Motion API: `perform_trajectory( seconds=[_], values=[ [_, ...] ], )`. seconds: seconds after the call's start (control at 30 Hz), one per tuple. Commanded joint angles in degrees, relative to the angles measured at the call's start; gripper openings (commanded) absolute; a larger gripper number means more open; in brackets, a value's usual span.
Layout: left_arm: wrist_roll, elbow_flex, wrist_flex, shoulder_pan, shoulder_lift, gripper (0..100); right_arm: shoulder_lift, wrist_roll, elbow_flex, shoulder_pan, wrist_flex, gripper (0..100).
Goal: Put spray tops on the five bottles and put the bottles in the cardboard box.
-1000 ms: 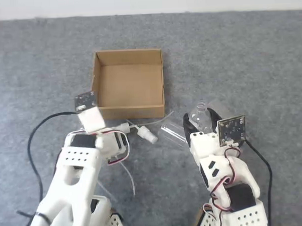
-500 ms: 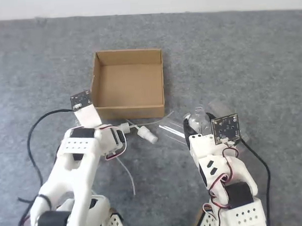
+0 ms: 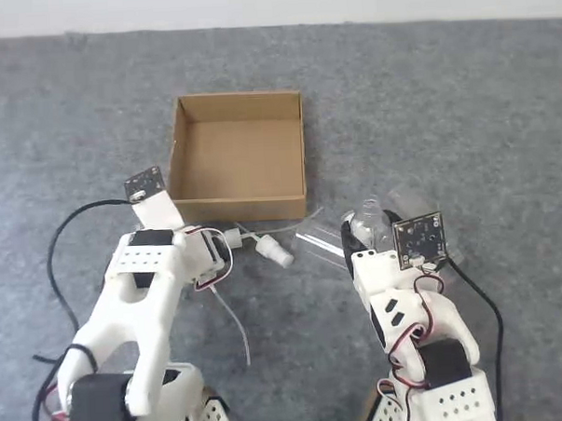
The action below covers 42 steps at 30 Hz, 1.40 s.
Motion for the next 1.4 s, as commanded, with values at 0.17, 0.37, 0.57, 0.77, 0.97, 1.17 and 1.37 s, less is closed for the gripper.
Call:
perform_trajectory(
  seconds=[0.17, 0.37, 0.57, 0.77, 0.97, 1.17, 1.37],
  values=[
    [0.4, -2.9, -1.2, -0.2, 0.0, 1, -0.9, 0.9, -1.1, 0.3, -0.1, 2.8],
    [0.4, -2.9, -0.4, -0.1, -0.3, 1, -0.9, 0.9, -1.1, 0.3, -0.1, 2.8],
    [0.4, -2.9, 5.3, -0.1, -10.5, 1, -0.9, 0.9, -1.1, 0.3, -0.1, 2.8],
    [0.7, 2.2, 5.2, -0.1, -26.6, 1, -0.9, 0.9, -1.1, 0.3, -0.1, 2.8],
    [0.8, 8.5, 5.2, -0.4, -40.3, 1, -0.9, 0.9, -1.1, 0.3, -0.1, 2.8],
    [1.0, 10.9, 5.5, -0.5, -52.0, 1, -0.9, 0.9, -1.1, 0.3, -0.1, 2.7],
    [4.0, 14.0, 5.3, -0.6, -60.8, 1, -0.9, 0.9, -1.1, 0.3, -0.1, 2.7]
  ],
)
